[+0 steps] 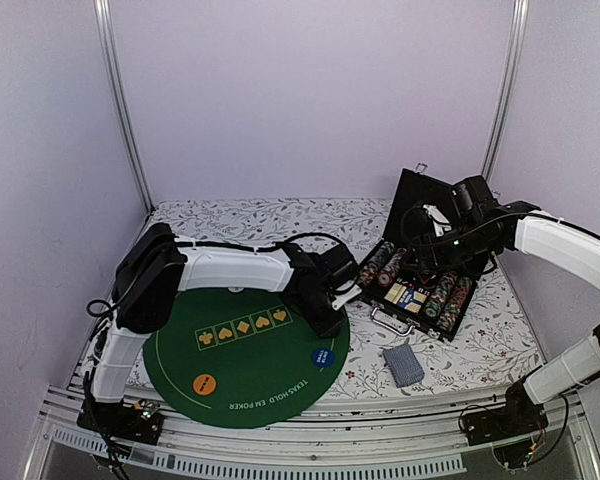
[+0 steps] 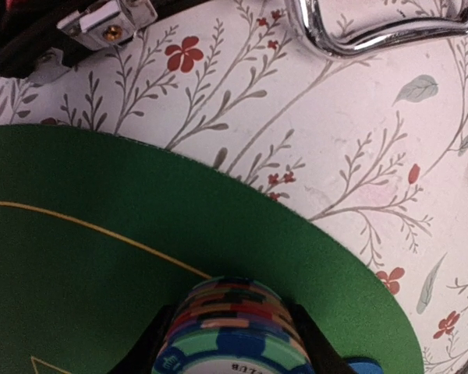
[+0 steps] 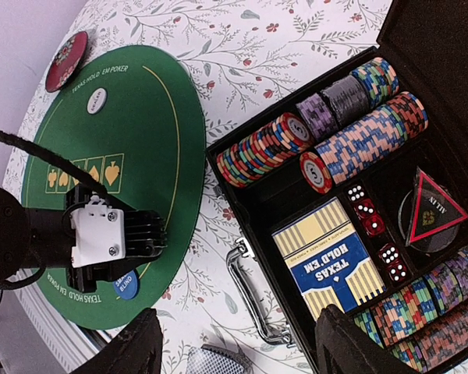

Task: Distribute texas hold em gaming equipment
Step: Place the poker chips pile at the small blind area.

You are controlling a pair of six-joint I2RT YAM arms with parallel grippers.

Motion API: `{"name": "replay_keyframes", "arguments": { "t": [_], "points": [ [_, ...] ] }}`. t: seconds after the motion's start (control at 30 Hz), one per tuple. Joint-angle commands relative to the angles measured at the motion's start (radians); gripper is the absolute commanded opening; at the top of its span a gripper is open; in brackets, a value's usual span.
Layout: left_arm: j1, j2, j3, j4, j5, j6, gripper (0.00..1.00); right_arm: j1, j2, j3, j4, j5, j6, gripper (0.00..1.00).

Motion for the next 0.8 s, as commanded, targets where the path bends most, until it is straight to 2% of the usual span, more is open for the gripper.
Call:
{"name": "replay_keyframes", "arguments": {
  "t": [0.0,0.1,0.17,0.43,0.77],
  "points": [
    [-0.019,0.026,0.028,-0.063,-0.007,0.000,0.05,-0.005,-0.024,-0.011,-0.004,-0.015,-0.007,0.69],
    [-0.019,0.034,0.020,-0.027,-0.014,0.003,0.24,-0.005,-0.032,-0.010,-0.005,-0.017,-0.009,0.69],
    [-0.020,0.033,0.006,-0.003,-0.034,0.006,0.31,-0.004,-0.038,-0.009,-0.005,-0.017,-0.009,0.69],
    [-0.020,0.040,-0.027,0.041,-0.074,0.033,0.43,-0.004,-0.046,-0.002,-0.009,-0.019,-0.010,0.69],
    [-0.019,0.032,-0.044,0.055,-0.068,0.045,0.53,-0.005,-0.041,0.012,-0.015,-0.036,-0.011,0.69]
  ]
}}
